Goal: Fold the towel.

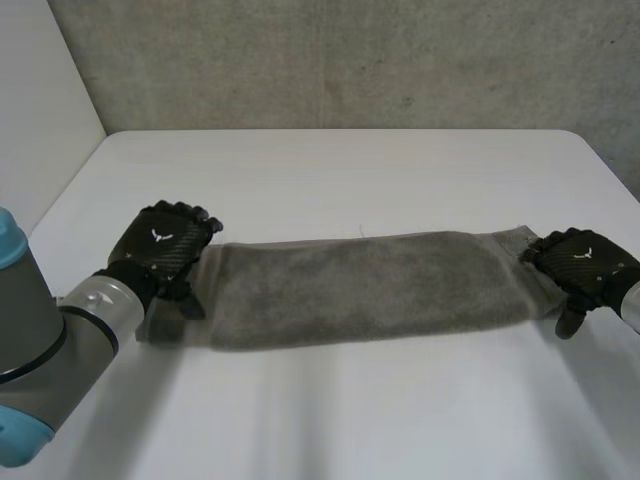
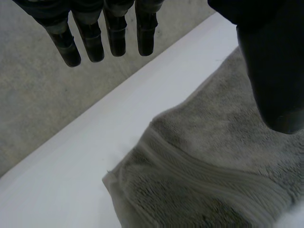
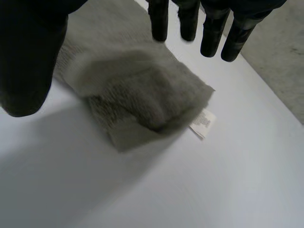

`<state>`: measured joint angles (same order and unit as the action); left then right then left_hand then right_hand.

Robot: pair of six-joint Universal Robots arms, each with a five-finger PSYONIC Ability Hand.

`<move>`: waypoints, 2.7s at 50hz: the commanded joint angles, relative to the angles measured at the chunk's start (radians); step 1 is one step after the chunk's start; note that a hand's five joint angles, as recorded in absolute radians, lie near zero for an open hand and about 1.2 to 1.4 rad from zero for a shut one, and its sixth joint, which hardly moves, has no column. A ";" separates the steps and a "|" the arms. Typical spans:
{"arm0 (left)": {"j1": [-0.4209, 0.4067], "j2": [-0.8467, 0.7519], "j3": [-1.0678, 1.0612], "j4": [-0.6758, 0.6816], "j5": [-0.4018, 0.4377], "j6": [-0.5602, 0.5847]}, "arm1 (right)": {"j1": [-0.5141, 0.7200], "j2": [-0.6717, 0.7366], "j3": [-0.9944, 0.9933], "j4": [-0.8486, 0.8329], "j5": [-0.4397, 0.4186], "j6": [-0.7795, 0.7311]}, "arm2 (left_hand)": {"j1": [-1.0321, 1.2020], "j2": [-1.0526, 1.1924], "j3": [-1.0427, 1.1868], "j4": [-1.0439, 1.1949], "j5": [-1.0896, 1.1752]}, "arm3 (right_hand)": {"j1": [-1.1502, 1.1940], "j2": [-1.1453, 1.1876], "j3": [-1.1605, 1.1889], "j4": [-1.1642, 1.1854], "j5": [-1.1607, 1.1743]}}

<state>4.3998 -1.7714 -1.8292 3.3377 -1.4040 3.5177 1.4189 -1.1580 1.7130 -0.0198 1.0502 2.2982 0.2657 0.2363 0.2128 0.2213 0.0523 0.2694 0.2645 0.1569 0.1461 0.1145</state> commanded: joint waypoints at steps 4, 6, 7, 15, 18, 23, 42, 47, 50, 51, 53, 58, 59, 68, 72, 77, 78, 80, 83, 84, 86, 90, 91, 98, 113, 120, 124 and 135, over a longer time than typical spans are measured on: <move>0.003 0.000 -0.007 0.005 -0.006 0.000 | -0.009 0.076 -0.009 -0.118 -0.004 0.013 | -0.076 -0.046 -0.038 -0.047 -0.037 | 0.232 0.237 0.018 0.028 0.213; 0.001 0.000 -0.008 0.006 -0.006 0.000 | -0.009 0.089 -0.010 -0.123 -0.003 0.013 | -0.076 -0.046 -0.038 -0.047 -0.037 | 0.232 0.237 0.018 0.028 0.213; 0.001 0.000 -0.010 0.008 -0.006 0.000 | -0.009 0.095 -0.013 -0.121 -0.004 0.013 | -0.076 -0.046 -0.038 -0.047 -0.037 | 0.232 0.237 0.018 0.028 0.213; 0.000 0.000 -0.013 0.009 -0.006 0.000 | -0.009 0.098 -0.016 -0.124 -0.004 0.024 | -0.079 -0.049 -0.038 -0.047 -0.040 | 0.563 0.568 0.018 0.028 0.544; 0.001 -0.002 -0.013 0.011 -0.006 0.000 | -0.014 0.101 -0.022 -0.124 -0.004 0.024 | -0.079 -0.049 -0.038 -0.047 -0.040 | 0.915 0.919 0.018 0.028 0.895; 0.001 -0.005 -0.015 0.009 -0.007 0.000 | -0.055 0.113 -0.039 -0.124 -0.013 0.014 | -0.079 -0.049 -0.038 -0.047 -0.040 | 1.127 1.132 0.018 0.028 1.107; 0.016 0.035 -0.007 0.005 -0.010 -0.002 | -0.224 -0.065 -0.156 -0.112 -0.125 -0.149 | -0.087 -0.058 -0.038 -0.047 -0.049 | 1.127 1.132 0.018 0.028 1.107; 0.012 0.061 0.004 0.011 -0.009 -0.052 | -0.093 -0.161 -0.171 -0.118 -0.134 -0.145 | -0.090 -0.061 -0.038 -0.047 -0.051 | 1.127 1.132 0.018 0.028 1.107; 0.009 0.072 0.013 0.009 -0.009 -0.083 | 0.039 -0.172 -0.181 -0.115 -0.121 -0.146 | -0.090 -0.061 -0.038 -0.047 -0.051 | 1.127 1.132 0.018 0.028 1.107; 0.009 0.076 0.016 0.009 -0.009 -0.094 | 0.101 -0.172 -0.181 -0.114 -0.116 -0.148 | -0.090 -0.061 -0.038 -0.047 -0.051 | 1.127 1.132 0.018 0.028 1.107; 0.010 0.078 0.021 0.009 -0.009 -0.100 | 0.168 -0.170 -0.181 -0.114 -0.113 -0.146 | -0.090 -0.061 -0.038 -0.047 -0.051 | 1.127 1.132 0.018 0.028 1.107; 0.013 0.081 0.025 0.009 -0.009 -0.105 | 0.371 -0.138 -0.190 -0.117 -0.075 -0.148 | -0.093 -0.064 -0.038 -0.047 -0.052 | 1.127 1.132 0.018 0.028 1.107; 0.015 0.084 0.028 0.011 -0.009 -0.105 | 0.431 -0.103 -0.203 -0.117 -0.047 -0.149 | -0.093 -0.064 -0.038 -0.047 -0.052 | 1.127 1.132 0.018 0.028 1.107; 0.006 0.086 0.057 0.011 -0.009 -0.106 | 0.735 0.118 -0.335 -0.115 0.094 -0.148 | -0.093 -0.064 -0.038 -0.047 -0.052 | 1.127 1.132 0.018 0.028 1.107; 0.006 0.082 0.065 0.013 -0.009 -0.111 | 0.811 0.205 -0.387 -0.120 0.151 -0.125 | -0.093 -0.064 -0.038 -0.047 -0.052 | 1.127 1.132 0.018 0.028 1.107; 0.009 0.075 0.067 0.013 -0.009 -0.117 | 0.865 0.262 -0.441 -0.126 0.183 -0.014 | -0.093 -0.064 -0.038 -0.047 -0.052 | 1.127 1.132 0.018 0.028 1.107; 0.009 0.072 0.067 0.013 -0.009 -0.120 | 0.877 0.271 -0.453 -0.127 0.185 0.021 | -0.096 -0.067 -0.038 -0.047 -0.052 | 1.127 1.132 0.018 0.028 1.107; 0.009 0.070 0.067 0.013 -0.009 -0.120 | 0.890 0.274 -0.464 -0.131 0.185 0.050 | -0.096 -0.067 -0.038 -0.047 -0.052 | 1.127 1.132 0.018 0.028 1.107; 0.013 0.069 0.067 0.013 -0.009 -0.120 | 0.917 0.274 -0.481 -0.135 0.186 0.087 | -0.093 -0.064 -0.038 -0.047 -0.052 | 1.127 1.132 0.018 0.028 1.107; 0.016 0.069 0.067 0.013 -0.009 -0.120 | 0.928 0.273 -0.484 -0.138 0.186 0.096 | -0.093 -0.064 -0.038 -0.047 -0.052 | 1.127 1.132 0.018 0.028 1.107; 0.016 0.069 0.067 0.013 -0.009 -0.120 | 0.934 0.270 -0.486 -0.141 0.185 0.102 | -0.096 -0.067 -0.038 -0.047 -0.052 | 1.127 1.132 0.018 0.028 1.107; 0.018 0.069 0.070 0.014 -0.009 -0.120 | 0.943 0.273 -0.484 -0.146 0.166 0.124 | -0.093 -0.064 -0.038 -0.047 -0.052 | 1.127 1.132 0.018 0.028 1.107; 0.018 0.069 0.070 0.016 -0.009 -0.120 | 0.947 0.280 -0.483 -0.146 0.151 0.132 | -0.093 -0.064 -0.038 -0.047 -0.052 | 1.127 1.132 0.018 0.028 1.107; 0.007 0.064 0.073 0.048 -0.010 -0.121 | 0.939 0.328 -0.487 -0.147 0.142 0.141 | -0.093 -0.064 -0.038 -0.047 -0.052 | -0.168 -0.163 0.018 0.028 -0.114; -0.100 -0.059 0.165 0.048 -0.039 -0.218 | 0.720 0.049 -0.351 -0.134 0.208 0.513 | -0.096 -0.067 -0.038 -0.047 -0.052 | -0.269 -0.265 0.018 0.028 -0.114; -0.184 -0.112 0.202 0.046 -0.073 -0.218 | 0.609 -0.037 -0.218 -0.127 0.203 0.531 | -0.096 -0.067 -0.038 -0.047 -0.052 | -0.269 -0.265 0.018 0.028 -0.114; -0.246 -0.154 0.214 0.048 -0.090 -0.217 | 0.520 -0.054 -0.113 -0.102 0.192 0.508 | -0.096 -0.067 -0.038 -0.047 -0.052 | -0.269 -0.265 0.018 0.028 -0.114; -0.321 -0.272 0.240 0.046 -0.159 -0.210 | 0.387 -0.072 0.106 -0.100 0.100 0.448 | -0.093 -0.064 -0.038 -0.047 -0.052 | -0.170 -0.165 0.018 0.028 -0.114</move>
<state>4.0998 -1.9881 -1.6012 3.3857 -1.5283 3.3056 1.8463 -1.2329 1.7314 -0.1014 1.1882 2.7632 0.2657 0.2292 0.2128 0.2213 0.0523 0.0996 0.0844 0.1574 0.1461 0.0599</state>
